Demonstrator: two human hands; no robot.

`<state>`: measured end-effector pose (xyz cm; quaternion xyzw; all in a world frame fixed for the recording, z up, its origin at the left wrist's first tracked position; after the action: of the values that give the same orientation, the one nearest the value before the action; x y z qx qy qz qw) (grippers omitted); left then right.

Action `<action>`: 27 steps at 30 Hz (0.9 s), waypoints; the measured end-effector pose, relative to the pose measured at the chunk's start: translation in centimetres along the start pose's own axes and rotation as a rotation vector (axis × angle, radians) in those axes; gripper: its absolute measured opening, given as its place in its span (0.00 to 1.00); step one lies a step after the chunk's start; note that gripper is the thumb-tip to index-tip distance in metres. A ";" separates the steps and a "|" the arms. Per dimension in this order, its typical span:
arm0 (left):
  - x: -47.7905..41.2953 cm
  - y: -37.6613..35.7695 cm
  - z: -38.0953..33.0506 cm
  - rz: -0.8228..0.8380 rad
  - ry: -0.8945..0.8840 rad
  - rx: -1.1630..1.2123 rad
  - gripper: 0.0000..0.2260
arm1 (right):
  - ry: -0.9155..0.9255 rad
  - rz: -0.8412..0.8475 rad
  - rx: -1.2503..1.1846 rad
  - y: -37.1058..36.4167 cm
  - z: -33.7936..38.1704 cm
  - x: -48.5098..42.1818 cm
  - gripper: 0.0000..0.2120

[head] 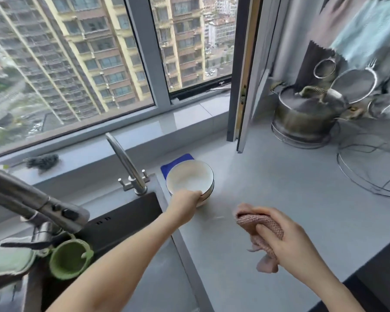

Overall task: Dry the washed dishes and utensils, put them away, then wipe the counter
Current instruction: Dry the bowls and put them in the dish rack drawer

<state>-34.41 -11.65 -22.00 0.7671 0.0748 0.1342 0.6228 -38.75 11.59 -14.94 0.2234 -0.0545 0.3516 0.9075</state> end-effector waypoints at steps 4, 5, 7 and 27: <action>0.6 1.0 -0.2 -0.039 -0.017 -0.034 0.06 | 0.019 -0.034 -0.003 0.0 0.1 -0.7 0.18; 0.7 1.4 -0.5 -0.047 -0.032 -0.033 0.06 | 0.025 -0.067 -0.038 0.2 0.3 -1.0 0.17; 1.4 2.7 -1.1 -0.063 -0.057 -0.056 0.07 | 0.013 -0.139 -0.207 0.7 0.7 -1.5 0.12; 24.0 10.4 2.4 -0.623 -0.083 0.460 0.13 | -0.276 0.033 -0.092 -15.4 3.9 0.1 0.21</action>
<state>-11.36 -9.33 -9.55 0.8321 0.3068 -0.1129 0.4480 -28.27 -0.10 -17.06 0.2268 -0.1987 0.3296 0.8947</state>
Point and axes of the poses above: each hand's wrist, its own x-axis away from the middle knuckle, its own y-axis out of the back of the hand, z = x × y, the point moved 10 cm from there along -x, towards the middle knuckle, and after that the axes turned 8 degrees about -y, right-handed, at the moved point
